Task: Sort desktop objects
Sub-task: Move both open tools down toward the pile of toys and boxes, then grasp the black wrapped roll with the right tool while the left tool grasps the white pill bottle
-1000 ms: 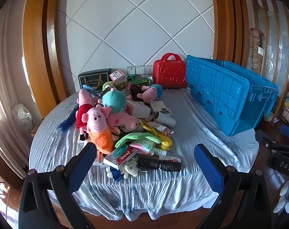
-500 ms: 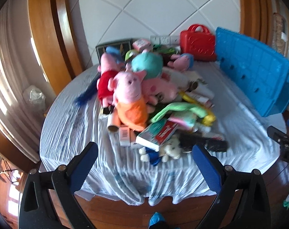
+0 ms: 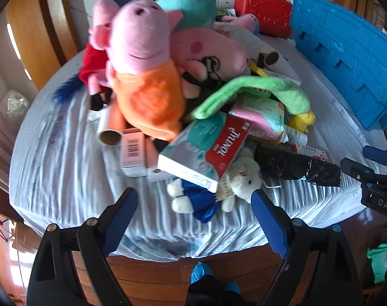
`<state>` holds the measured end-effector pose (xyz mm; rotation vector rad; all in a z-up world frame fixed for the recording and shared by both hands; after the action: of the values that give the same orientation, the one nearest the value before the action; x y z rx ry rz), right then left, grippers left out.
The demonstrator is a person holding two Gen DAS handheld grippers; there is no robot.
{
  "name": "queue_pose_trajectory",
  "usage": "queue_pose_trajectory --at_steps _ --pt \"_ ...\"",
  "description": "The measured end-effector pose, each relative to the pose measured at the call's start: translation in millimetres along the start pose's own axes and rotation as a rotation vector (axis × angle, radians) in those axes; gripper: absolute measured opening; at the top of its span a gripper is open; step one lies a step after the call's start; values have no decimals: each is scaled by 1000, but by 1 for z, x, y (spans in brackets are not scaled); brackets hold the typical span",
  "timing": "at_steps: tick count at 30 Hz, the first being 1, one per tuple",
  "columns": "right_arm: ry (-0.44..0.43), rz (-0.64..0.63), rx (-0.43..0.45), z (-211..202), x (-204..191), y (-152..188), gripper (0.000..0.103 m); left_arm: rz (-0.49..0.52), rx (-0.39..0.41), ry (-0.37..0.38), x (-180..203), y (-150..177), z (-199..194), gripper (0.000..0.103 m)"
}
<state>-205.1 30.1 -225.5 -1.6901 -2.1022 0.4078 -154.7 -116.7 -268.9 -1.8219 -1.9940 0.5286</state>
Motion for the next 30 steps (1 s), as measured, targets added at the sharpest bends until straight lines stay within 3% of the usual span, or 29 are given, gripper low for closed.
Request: queue_pose_trajectory --at_steps 5,13,16,17,20,23,25,30 --pt "-52 -52 -41 16 -1 -1 67 30 -37 15 20 0 17 91" --pt "-174 -248 -55 41 -22 -7 66 -62 -56 -46 40 5 29 91" --pt "-223 -316 -75 55 -29 -6 56 -96 -54 -67 50 5 38 91" --pt "-241 -332 -86 61 -31 -5 55 -105 -52 -74 53 3 41 84" --pt "-238 -374 -56 64 -32 -9 55 -146 -70 -83 59 -3 53 84" --pt "-223 -406 -34 64 -33 -10 51 -108 -53 -99 72 -11 60 84" --pt "-231 -405 -29 58 -30 -5 43 -71 -44 -93 85 -18 60 83" --pt "-229 -302 -56 52 7 15 43 -24 -24 -76 112 -25 60 83"
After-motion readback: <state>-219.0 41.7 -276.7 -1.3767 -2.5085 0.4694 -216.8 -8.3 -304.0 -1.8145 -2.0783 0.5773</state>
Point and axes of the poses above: each gripper's, at about its wrist camera, not at the fingertips, and z roughly the way its jaws point, x to its right, y to its underside, the point moved 5 cm from there along z, roughly the way its jaws point, and after that the axes turned 3 degrees about -z, right-handed, at the moved point
